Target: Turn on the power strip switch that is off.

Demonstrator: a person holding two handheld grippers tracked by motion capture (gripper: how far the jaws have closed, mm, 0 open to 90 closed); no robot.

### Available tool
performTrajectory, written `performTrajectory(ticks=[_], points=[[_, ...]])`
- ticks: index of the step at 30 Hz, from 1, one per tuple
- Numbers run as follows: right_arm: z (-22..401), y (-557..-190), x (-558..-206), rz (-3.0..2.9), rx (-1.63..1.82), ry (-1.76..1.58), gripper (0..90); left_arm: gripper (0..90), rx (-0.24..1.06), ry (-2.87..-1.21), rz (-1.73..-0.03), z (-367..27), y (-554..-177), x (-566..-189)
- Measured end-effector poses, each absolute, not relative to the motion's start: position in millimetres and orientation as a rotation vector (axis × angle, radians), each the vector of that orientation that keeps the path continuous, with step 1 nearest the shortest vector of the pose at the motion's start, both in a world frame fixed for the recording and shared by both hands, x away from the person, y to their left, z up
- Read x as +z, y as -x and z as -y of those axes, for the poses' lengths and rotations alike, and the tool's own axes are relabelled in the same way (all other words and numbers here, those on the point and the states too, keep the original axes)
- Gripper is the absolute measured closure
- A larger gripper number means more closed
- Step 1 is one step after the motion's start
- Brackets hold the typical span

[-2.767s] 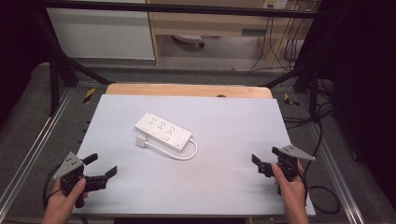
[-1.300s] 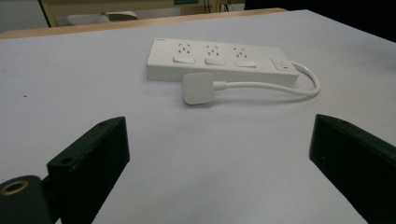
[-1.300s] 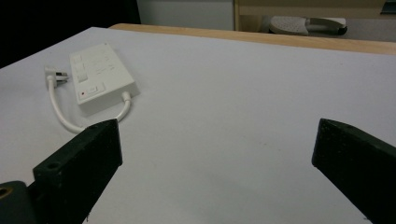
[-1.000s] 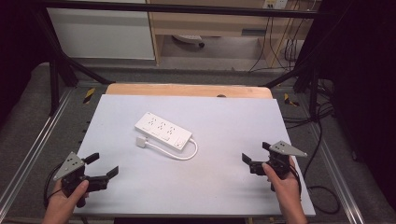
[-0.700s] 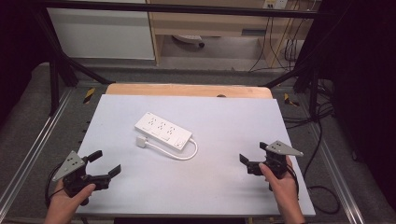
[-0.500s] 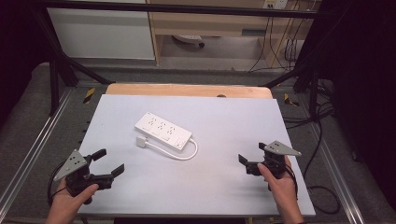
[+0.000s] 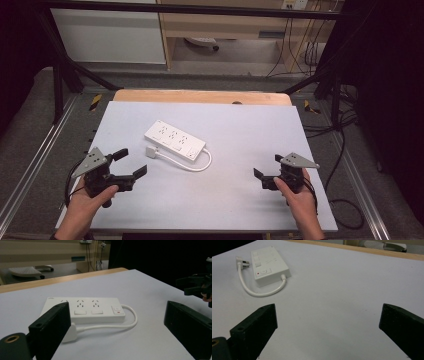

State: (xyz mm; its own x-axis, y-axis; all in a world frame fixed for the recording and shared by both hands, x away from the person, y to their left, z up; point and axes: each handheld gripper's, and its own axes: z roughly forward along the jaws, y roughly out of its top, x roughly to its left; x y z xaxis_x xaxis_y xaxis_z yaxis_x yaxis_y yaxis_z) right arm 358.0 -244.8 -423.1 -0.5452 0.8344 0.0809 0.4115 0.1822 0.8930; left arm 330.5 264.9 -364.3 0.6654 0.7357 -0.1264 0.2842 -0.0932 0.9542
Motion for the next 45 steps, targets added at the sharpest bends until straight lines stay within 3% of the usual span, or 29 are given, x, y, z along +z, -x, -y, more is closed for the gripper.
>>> performTrajectory(ticks=[36,45], points=[[249,-355,-427,-2.054,1.312,-1.175,2.2,7.6,0.4,-1.772,-0.826,-211,-387,-353],[249,-355,-427,-2.057,1.31,-1.179,2.2,14.6,0.429,-1.776,-0.86,-202,-399,-357]])
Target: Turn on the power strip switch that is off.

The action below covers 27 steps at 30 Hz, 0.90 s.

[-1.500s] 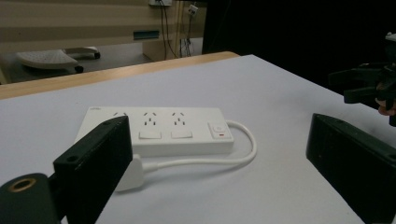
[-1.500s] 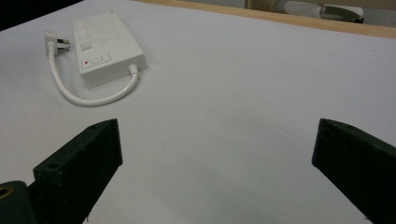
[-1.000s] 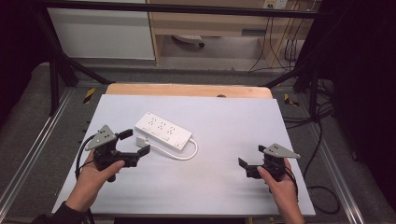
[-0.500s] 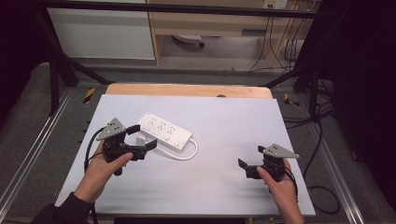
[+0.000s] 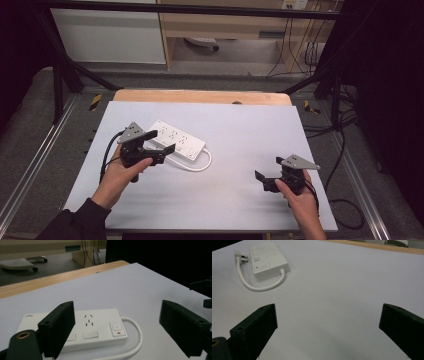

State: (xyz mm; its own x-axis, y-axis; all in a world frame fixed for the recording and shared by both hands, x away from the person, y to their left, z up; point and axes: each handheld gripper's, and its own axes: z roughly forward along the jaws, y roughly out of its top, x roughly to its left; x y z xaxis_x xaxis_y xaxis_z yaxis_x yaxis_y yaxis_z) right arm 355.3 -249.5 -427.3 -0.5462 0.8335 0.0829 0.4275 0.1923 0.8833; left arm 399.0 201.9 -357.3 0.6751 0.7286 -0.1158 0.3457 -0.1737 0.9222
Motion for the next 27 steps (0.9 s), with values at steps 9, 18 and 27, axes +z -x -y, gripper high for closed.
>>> performTrajectory(ticks=[9,18,27], points=[[250,-355,-428,-2.062,1.31,-1.178,2.2,24.2,0.46,-1.784,-0.862,-195,-408,-363],[250,-355,-428,-2.061,1.307,-1.183,2.2,39.1,0.411,-1.792,-0.916,-193,-421,-372],[251,-355,-428,-2.065,1.304,-1.178,2.2,54.5,0.464,-1.796,-0.956,-193,-430,-379]])
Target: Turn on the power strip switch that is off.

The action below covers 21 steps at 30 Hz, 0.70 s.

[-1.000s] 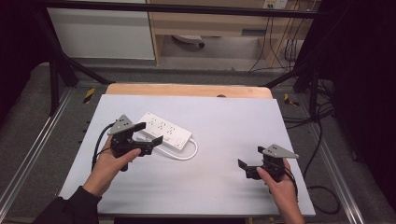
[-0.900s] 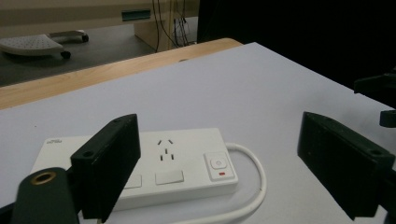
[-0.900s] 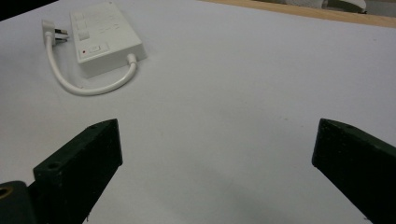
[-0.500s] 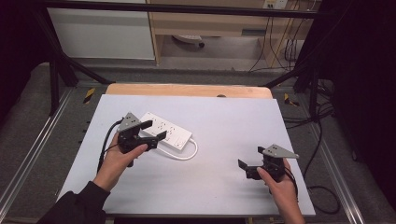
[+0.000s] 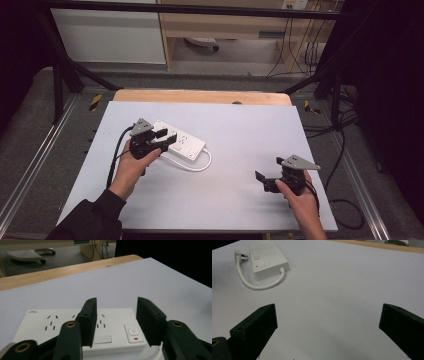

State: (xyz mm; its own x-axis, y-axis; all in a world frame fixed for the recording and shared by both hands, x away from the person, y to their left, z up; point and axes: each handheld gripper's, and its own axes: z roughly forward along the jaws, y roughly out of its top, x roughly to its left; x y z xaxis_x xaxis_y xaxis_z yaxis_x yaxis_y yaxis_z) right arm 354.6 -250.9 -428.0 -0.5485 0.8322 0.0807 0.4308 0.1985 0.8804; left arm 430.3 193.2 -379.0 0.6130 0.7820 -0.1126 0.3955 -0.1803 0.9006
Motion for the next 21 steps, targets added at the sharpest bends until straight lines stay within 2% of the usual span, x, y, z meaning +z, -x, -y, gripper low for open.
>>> performTrajectory(ticks=[21], points=[[252,-355,-429,-2.072,1.292,-1.182,2.2,78.9,0.388,-1.896,-0.963,-185,-446,-404]])
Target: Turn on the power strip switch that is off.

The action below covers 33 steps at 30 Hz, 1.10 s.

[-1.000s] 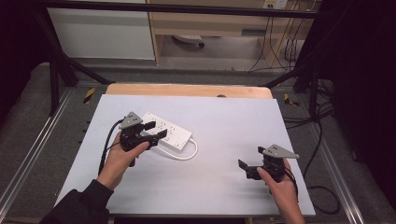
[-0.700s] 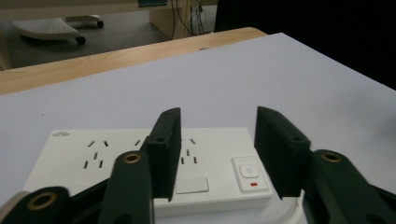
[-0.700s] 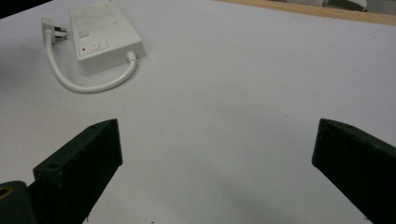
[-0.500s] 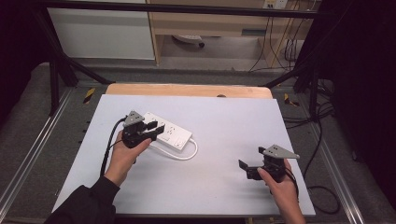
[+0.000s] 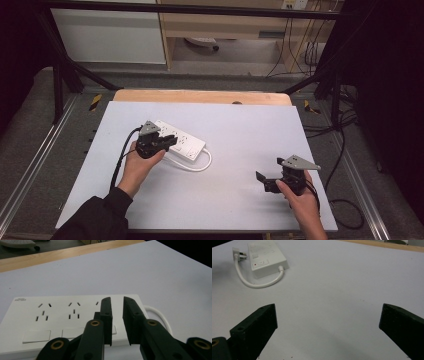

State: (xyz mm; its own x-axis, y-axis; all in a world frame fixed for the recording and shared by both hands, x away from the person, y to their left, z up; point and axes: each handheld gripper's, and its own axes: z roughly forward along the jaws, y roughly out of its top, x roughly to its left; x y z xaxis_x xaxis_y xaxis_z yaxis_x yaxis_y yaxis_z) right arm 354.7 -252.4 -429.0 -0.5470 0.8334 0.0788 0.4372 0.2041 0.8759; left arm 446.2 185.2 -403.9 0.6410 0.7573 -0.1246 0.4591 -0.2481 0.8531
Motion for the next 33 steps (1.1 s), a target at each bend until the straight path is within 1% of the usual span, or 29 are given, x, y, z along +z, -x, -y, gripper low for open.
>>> performTrajectory(ticks=[15,27,31,33], points=[[252,-355,-430,-2.08,1.285,-1.176,2.2,89.8,0.352,-1.943,-0.972,-179,-453,-420],[253,-355,-431,-2.086,1.263,-1.166,2.2,89.9,0.344,-1.959,-0.981,-178,-455,-424],[252,-355,-431,-2.087,1.261,-1.163,2.2,89.9,0.298,-1.939,-0.991,-178,-455,-424],[252,-355,-431,-2.088,1.261,-1.165,2.2,89.9,0.303,-1.94,-0.988,-177,-455,-424]])
